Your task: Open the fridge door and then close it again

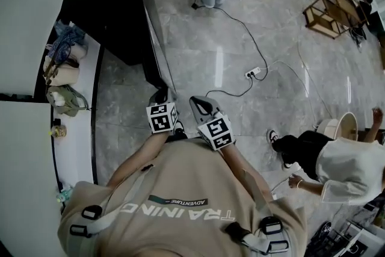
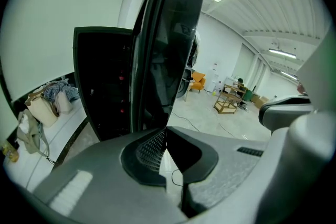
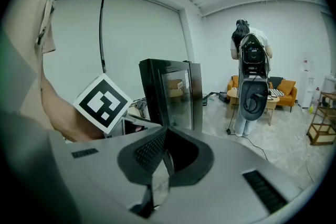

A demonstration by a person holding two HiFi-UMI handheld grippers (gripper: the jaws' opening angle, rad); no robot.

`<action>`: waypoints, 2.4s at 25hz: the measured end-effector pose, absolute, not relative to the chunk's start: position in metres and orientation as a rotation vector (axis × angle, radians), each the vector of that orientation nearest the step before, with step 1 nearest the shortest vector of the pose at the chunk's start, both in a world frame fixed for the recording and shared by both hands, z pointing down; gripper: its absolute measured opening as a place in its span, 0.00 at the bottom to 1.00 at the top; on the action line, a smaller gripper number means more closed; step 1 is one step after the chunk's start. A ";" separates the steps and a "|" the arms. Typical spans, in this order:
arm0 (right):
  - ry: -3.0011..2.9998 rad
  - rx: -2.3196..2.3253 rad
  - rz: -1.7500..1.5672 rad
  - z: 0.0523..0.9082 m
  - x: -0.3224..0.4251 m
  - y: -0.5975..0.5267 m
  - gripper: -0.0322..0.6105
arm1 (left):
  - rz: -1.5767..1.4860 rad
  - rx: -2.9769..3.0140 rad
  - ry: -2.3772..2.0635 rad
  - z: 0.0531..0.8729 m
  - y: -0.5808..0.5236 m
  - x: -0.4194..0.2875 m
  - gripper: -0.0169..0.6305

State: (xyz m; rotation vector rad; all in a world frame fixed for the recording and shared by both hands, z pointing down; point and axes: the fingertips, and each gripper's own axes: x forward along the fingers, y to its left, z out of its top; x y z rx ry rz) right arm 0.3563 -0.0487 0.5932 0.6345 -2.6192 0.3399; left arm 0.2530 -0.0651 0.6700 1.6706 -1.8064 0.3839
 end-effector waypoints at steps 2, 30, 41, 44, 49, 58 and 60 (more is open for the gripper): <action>-2.626 0.597 0.334 0.596 0.363 -0.051 0.04 | 0.381 1.648 -1.824 0.671 -0.067 0.258 0.03; -2.718 0.095 0.284 0.596 0.433 -0.130 0.04 | 0.286 1.380 -2.070 0.653 -0.094 0.315 0.03; -2.706 -0.071 0.278 0.605 0.416 -0.124 0.04 | 0.209 1.247 -2.122 0.662 -0.045 0.312 0.03; -2.713 -0.081 0.279 0.601 0.409 -0.130 0.04 | 0.198 1.244 -2.128 0.660 -0.043 0.311 0.03; -2.724 -0.135 0.248 0.591 0.389 -0.133 0.04 | 0.208 1.258 -2.163 0.649 -0.045 0.304 0.03; -2.755 -0.128 0.190 0.575 0.348 -0.148 0.04 | 0.160 1.268 -2.209 0.636 -0.035 0.274 0.03; -2.766 -0.143 0.154 0.567 0.341 -0.148 0.04 | 0.146 1.263 -2.228 0.632 -0.032 0.266 0.03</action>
